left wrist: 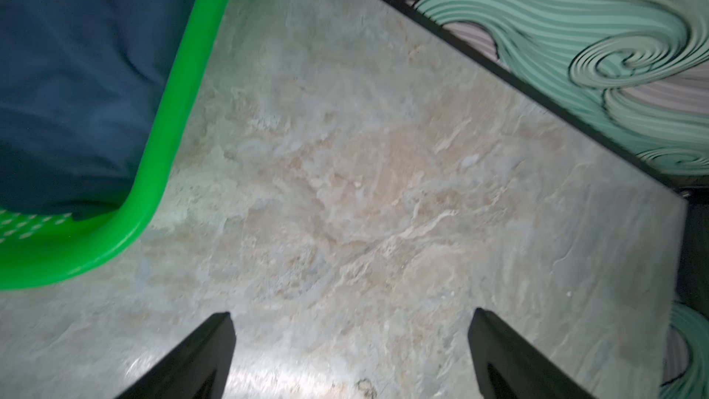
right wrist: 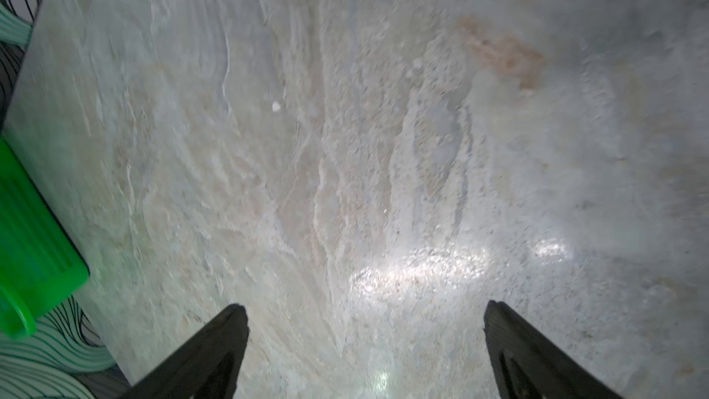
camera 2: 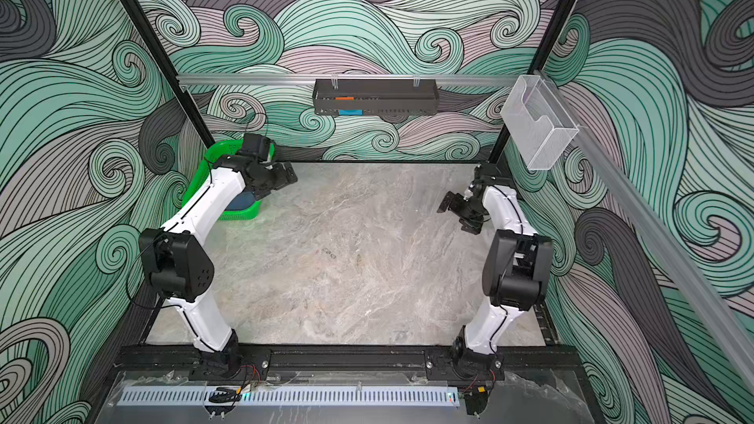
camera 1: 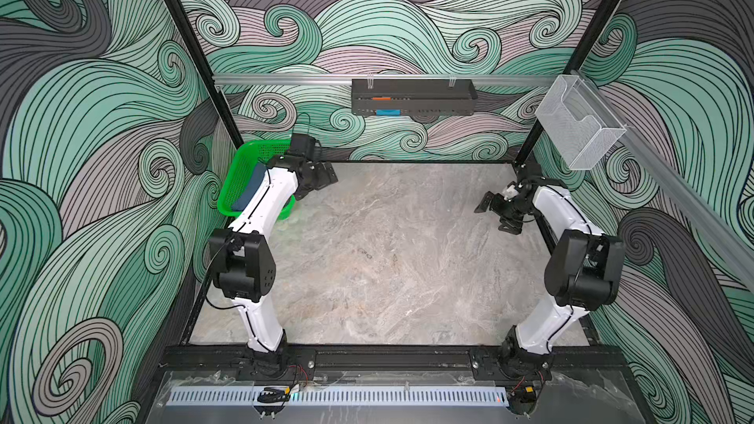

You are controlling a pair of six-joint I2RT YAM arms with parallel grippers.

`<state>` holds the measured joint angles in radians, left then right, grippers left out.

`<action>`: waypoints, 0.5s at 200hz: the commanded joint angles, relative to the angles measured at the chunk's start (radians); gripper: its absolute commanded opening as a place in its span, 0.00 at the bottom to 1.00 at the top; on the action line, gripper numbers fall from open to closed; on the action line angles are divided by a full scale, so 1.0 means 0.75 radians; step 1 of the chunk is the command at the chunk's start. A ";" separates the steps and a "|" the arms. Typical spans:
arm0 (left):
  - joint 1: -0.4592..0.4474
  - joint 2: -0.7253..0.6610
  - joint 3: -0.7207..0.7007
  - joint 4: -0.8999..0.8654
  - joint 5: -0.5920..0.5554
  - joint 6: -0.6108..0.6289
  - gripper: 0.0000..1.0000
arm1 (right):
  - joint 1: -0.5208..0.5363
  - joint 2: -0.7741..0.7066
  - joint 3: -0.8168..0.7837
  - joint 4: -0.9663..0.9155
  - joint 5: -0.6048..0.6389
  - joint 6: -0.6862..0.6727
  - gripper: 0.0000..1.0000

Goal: Fold and stack t-shirts
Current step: Reset both arms

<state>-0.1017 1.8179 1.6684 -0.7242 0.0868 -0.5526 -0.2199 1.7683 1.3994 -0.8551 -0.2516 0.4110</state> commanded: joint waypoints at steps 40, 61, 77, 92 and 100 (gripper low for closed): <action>0.309 -0.326 -0.605 0.462 0.249 0.247 0.99 | -0.097 -0.165 -0.561 0.832 -0.265 -0.133 0.99; 0.322 -0.502 -0.803 0.505 0.093 0.441 0.99 | -0.082 -0.330 -0.741 0.944 -0.107 -0.221 0.99; 0.324 -0.712 -1.077 0.768 -0.067 0.465 0.99 | -0.075 -0.456 -0.909 1.053 0.008 -0.233 0.99; 0.323 -0.840 -1.337 1.105 -0.128 0.492 0.99 | -0.075 -0.579 -1.080 1.237 0.053 -0.239 0.99; 0.323 -0.870 -1.445 1.257 -0.100 0.578 0.99 | -0.074 -0.639 -1.147 1.309 0.078 -0.262 0.99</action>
<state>0.1410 1.2411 0.7826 -0.1684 0.0986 -0.2707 -0.2783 1.3865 0.6739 -0.1249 -0.2863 0.2821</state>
